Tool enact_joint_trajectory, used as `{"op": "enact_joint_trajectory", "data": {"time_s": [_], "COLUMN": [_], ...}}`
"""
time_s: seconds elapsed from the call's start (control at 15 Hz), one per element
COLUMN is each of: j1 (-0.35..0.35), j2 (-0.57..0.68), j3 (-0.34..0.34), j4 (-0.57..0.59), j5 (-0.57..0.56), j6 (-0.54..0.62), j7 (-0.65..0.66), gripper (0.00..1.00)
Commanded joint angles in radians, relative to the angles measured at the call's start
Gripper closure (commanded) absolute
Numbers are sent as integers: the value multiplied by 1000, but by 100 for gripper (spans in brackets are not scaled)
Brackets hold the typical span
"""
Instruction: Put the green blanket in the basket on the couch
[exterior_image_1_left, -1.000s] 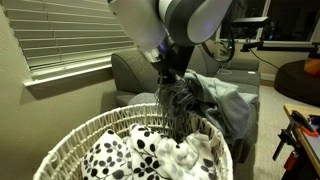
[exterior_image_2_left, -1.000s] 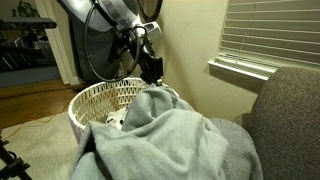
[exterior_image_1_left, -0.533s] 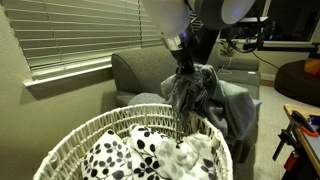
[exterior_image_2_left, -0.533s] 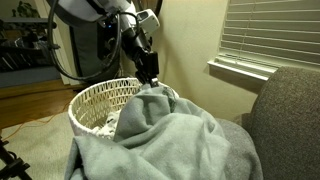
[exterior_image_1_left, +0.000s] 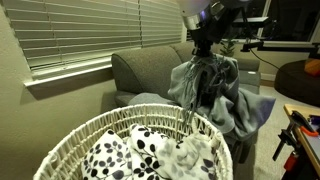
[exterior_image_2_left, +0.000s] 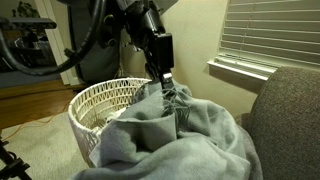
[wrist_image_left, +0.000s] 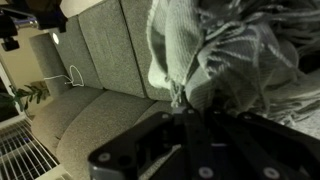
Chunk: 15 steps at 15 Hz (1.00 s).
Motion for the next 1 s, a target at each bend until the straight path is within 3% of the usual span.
{"op": "enact_joint_trajectory", "data": {"time_s": [0.0,0.2,0.27,0.33,0.47,0.93], "j1": [-49,-74,-79,-83,-88,-78], "j2": [-89,-87,-85,-82,-82,-81], "j3": [0,-2,-2,-2,-1,14], "j4": [-62,-56,-53,-51,-49,-48], "j5": [-11,-10,-6,-5,2,26], "j6": [20,27,30,33,44,91], "j7": [3,-4,-7,-8,-13,-10], "gripper": [99,99,70,69,57,11]}}
